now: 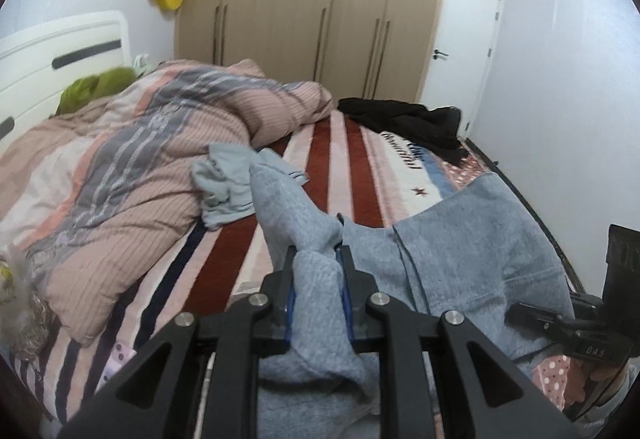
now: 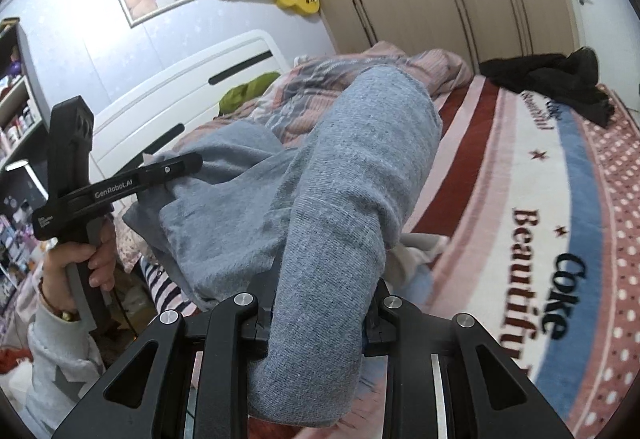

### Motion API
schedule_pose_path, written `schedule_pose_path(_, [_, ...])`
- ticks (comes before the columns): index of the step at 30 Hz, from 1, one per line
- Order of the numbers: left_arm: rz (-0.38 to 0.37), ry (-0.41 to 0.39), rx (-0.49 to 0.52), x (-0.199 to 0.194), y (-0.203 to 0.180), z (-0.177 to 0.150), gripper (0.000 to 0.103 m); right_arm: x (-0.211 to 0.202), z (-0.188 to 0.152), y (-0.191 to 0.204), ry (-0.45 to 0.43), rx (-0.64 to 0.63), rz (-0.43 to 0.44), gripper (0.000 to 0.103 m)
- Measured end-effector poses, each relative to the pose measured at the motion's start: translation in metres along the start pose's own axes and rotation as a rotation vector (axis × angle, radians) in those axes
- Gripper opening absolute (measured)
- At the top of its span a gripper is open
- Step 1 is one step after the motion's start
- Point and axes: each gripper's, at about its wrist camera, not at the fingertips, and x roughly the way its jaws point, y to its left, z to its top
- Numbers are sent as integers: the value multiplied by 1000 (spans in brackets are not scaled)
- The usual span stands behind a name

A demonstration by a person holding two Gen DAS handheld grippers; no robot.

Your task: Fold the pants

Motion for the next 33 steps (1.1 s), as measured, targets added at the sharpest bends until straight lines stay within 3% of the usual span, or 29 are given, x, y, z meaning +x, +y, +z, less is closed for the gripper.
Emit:
schedule_pose_path(9, [26,95,-98,55,63,-33,14,65,-16,4,67,14,1,21])
schedule_pose_path(13, [-1,105,-127,71,70,-53,14,69,-32,-7,65,23,-24,21])
schedule_pose_path(17, [23,135,-139,80,77,-72,17,68,-45,-25,63,82,-21,23])
schedule_pose_path(19, [28,147,-140,79,79,-81,21,69,-50,-30,66,103,-27,33])
schedule_pose_path(21, [36,157,-124,74,79,-86,32,66,-52,-32,71,97,-51,50])
schedule_pose_path(22, [49,158,-113,69,79,-87,39,64,-52,-32,76,89,-57,52])
schedule_pose_path(24, [65,141,-112,59,82,-84,41,56,-51,-30,79,68,-58,53])
schedule_pose_path(29, [48,43,-102,32,74,-65,41,19,-32,-9,-53,-76,-167,55])
schedule_pose_path(33, [10,60,-34,36,52,-62,41,17,-12,10,-70,-143,-115,55])
